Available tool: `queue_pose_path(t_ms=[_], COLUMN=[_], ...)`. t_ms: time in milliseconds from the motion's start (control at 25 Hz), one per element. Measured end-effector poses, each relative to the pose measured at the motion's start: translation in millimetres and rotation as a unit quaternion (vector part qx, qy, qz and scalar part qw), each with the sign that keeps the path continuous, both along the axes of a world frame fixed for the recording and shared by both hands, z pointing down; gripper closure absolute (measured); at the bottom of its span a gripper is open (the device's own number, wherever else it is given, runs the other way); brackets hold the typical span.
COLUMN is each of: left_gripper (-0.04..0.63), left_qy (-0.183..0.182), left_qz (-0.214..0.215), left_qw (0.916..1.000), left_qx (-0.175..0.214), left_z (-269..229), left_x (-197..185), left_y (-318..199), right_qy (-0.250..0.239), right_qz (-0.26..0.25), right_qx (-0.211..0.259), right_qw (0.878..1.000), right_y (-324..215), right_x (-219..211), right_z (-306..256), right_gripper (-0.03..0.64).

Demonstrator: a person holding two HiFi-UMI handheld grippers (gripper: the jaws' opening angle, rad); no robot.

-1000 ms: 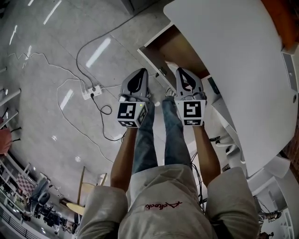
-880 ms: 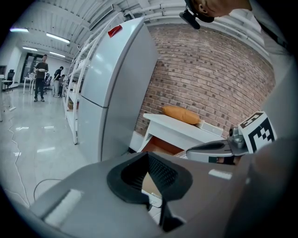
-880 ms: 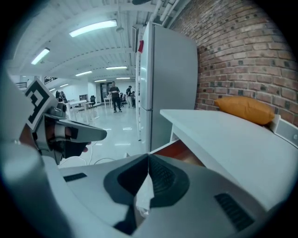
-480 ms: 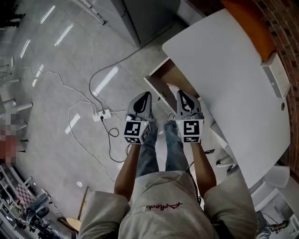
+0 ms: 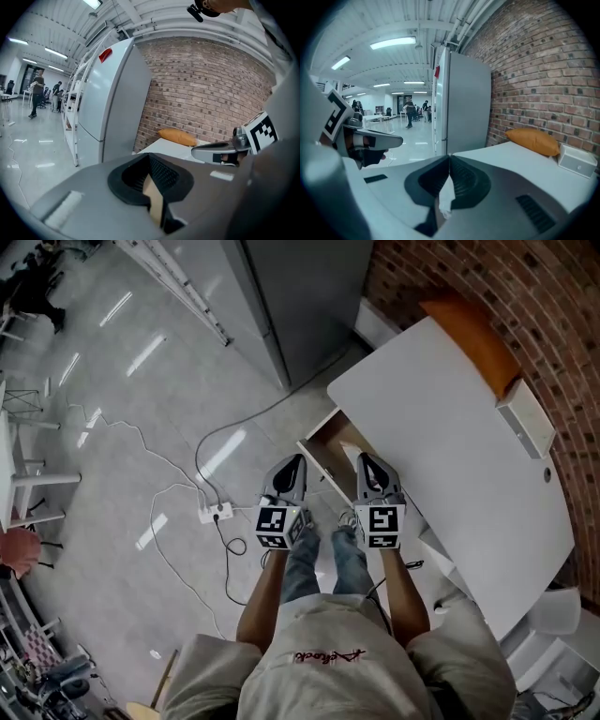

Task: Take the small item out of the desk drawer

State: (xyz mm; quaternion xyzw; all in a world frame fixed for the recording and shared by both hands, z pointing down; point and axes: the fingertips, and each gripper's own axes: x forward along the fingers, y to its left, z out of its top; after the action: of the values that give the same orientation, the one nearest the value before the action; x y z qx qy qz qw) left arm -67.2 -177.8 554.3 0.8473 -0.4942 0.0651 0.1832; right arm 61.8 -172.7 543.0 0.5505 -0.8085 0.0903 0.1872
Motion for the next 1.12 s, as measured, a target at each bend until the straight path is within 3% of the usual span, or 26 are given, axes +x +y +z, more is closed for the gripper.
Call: queue_pose_path(t_ms=[1120], left_gripper=[0.586], left_qy=[0.004], left_qz=[0.007], left_qw=[0.9938], left_qx=[0.111], left_z=[-166], left_x=[4], left_y=[-33], right_qy=[-0.012], right_qz=[0.039], right_qx=[0.097], right_qw=[0.994], right_y=[-18], right_x=[41], right_z=[-153], right_gripper=[0.604])
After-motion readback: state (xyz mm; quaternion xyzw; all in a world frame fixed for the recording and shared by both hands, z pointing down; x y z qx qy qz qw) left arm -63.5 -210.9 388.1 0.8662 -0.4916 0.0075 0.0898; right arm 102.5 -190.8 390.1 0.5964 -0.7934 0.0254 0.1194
